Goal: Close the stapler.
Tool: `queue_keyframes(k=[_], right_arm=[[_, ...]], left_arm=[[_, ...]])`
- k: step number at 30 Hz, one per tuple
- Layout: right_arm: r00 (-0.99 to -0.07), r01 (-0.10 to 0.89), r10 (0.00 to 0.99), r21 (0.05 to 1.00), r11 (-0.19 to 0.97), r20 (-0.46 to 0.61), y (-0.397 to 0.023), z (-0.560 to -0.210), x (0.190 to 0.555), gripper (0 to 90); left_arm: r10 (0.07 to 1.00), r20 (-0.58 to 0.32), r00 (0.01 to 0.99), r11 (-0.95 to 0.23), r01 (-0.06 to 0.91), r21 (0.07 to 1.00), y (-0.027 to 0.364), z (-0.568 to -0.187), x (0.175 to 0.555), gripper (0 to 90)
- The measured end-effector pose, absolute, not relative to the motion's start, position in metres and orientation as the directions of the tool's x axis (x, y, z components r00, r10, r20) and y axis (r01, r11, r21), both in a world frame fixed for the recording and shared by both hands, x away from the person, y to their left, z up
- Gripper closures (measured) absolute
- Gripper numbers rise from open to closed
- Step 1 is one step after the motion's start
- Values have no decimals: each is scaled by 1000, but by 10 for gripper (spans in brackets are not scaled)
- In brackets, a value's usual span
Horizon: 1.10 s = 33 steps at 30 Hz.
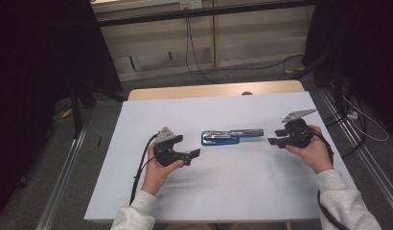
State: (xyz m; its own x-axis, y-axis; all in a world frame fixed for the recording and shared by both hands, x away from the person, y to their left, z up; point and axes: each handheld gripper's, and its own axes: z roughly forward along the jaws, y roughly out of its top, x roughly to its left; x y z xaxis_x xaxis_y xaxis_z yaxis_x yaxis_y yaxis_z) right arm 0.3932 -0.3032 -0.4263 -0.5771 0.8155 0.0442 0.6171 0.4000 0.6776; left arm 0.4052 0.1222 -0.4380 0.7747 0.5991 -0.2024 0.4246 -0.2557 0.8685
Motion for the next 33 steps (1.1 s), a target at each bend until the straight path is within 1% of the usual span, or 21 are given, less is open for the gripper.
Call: queue_keyframes(k=[1,3,4,5,6,7,8,9,10,11,12,14,15,16,17,19,23,24,27,33], right_arm=[[-570,621,820,679,392,49,-304,-427,393,634],[-559,625,828,681,381,50,-304,-428,393,703],[-551,625,833,686,373,50,-304,-429,393,744],[-551,625,833,686,373,50,-304,-429,393,744],[-534,628,844,689,360,46,-302,-430,394,807],[-528,632,848,691,351,52,-301,-431,395,827],[-527,631,848,692,351,50,-300,-432,396,847],[-527,631,848,692,351,50,-300,-432,396,847],[-523,633,852,684,363,32,-298,-434,397,881],[-523,633,852,684,363,32,-298,-434,397,881],[-525,634,850,685,358,41,-297,-435,398,898],[-527,638,849,681,360,45,-296,-438,399,900],[-526,637,850,681,362,40,-295,-440,400,900],[-526,639,850,677,365,38,-294,-441,401,900],[-526,639,850,677,365,38,-294,-441,401,900],[-529,641,847,675,365,45,-290,-444,404,900],[-533,642,846,666,380,31,-285,-446,406,900],[-537,642,843,657,394,19,-282,-448,407,900],[-540,641,841,656,399,16,-281,-449,408,900],[-554,633,832,653,415,9,-280,-451,413,900]], left_arm=[[612,-199,765,-263,434,862,120,-438,407,136],[637,-183,749,-277,444,852,118,-439,413,166],[645,-191,740,-269,454,850,116,-440,416,209],[645,-191,740,-269,454,850,116,-440,416,262],[654,-197,730,-266,466,844,116,-441,419,294],[674,-216,707,-233,481,845,114,-444,424,326],[685,-214,696,-232,487,842,115,-445,426,394],[685,-214,696,-232,487,842,115,-445,426,441],[695,-211,687,-246,503,829,115,-446,432,475],[695,-211,687,-246,503,829,115,-446,432,512],[695,-240,678,-235,529,815,114,-449,437,555],[699,-239,674,-251,545,800,108,-452,440,658],[699,-239,674,-251,545,800,108,-452,440,686],[705,-242,667,-260,560,786,105,-456,443,738],[705,-242,667,-260,560,786,105,-456,443,770],[708,-233,666,-279,567,775,101,-460,446,800],[694,-220,685,-308,560,769,93,-463,449,817],[690,-207,694,-331,556,762,89,-463,450,820],[691,-212,692,-331,562,758,85,-465,450,829],[700,-189,689,-341,554,759,83,-465,451,836]])
